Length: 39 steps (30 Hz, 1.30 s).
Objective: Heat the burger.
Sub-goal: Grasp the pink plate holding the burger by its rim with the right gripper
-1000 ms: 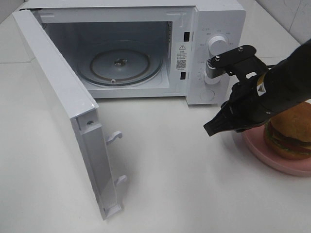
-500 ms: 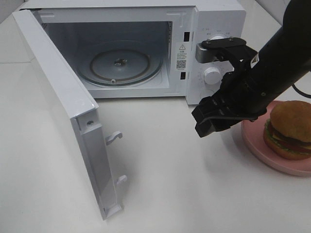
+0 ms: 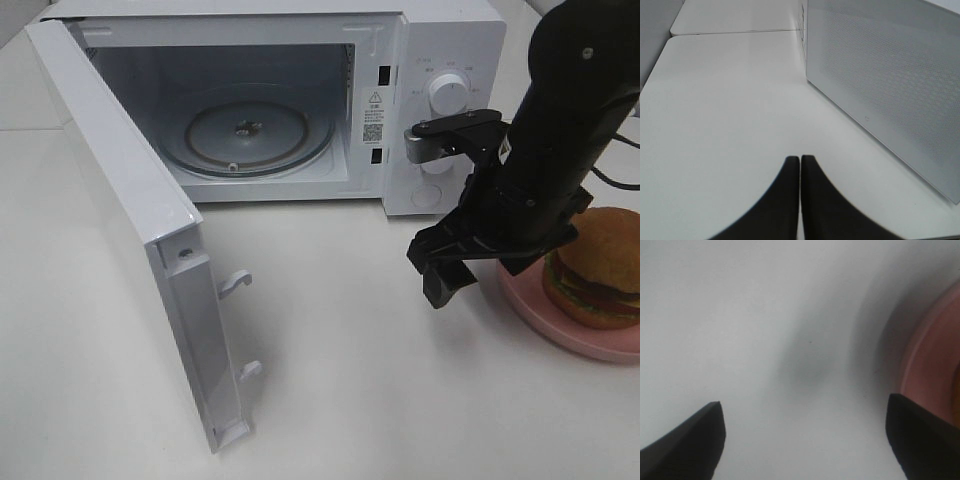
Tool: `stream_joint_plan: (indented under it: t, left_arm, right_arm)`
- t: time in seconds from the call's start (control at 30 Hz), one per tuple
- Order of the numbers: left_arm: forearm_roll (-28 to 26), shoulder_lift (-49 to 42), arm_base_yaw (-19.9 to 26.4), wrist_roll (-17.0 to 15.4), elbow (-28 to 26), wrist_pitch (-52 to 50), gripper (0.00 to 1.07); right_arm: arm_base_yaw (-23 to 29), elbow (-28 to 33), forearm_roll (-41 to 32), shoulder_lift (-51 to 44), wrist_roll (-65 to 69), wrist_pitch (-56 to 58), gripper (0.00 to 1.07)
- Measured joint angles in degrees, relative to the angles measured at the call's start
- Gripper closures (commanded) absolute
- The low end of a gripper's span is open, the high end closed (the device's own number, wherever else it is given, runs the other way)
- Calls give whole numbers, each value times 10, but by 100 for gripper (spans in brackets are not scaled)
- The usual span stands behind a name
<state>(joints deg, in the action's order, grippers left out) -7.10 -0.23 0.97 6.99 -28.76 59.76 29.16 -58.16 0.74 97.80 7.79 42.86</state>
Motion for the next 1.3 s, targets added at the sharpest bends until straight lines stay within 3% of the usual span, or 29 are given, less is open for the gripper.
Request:
stream_joint_plan:
  t: [0.17, 0.57, 0.8, 1.3]
  left_arm:
    - [0, 0, 0, 0, 0, 0, 106]
    - [0, 0, 0, 0, 0, 0, 106]
    - [0, 0, 0, 0, 0, 0, 106]
    - [0, 0, 0, 0, 0, 0, 106]
  right_arm:
    - [0, -18, 54, 47, 38, 19, 31]
    - [0, -26, 84, 111, 42, 1, 31]
    - [0, -26, 139, 123, 69, -7, 31]
    - [0, -43, 149, 124, 71, 26, 31]
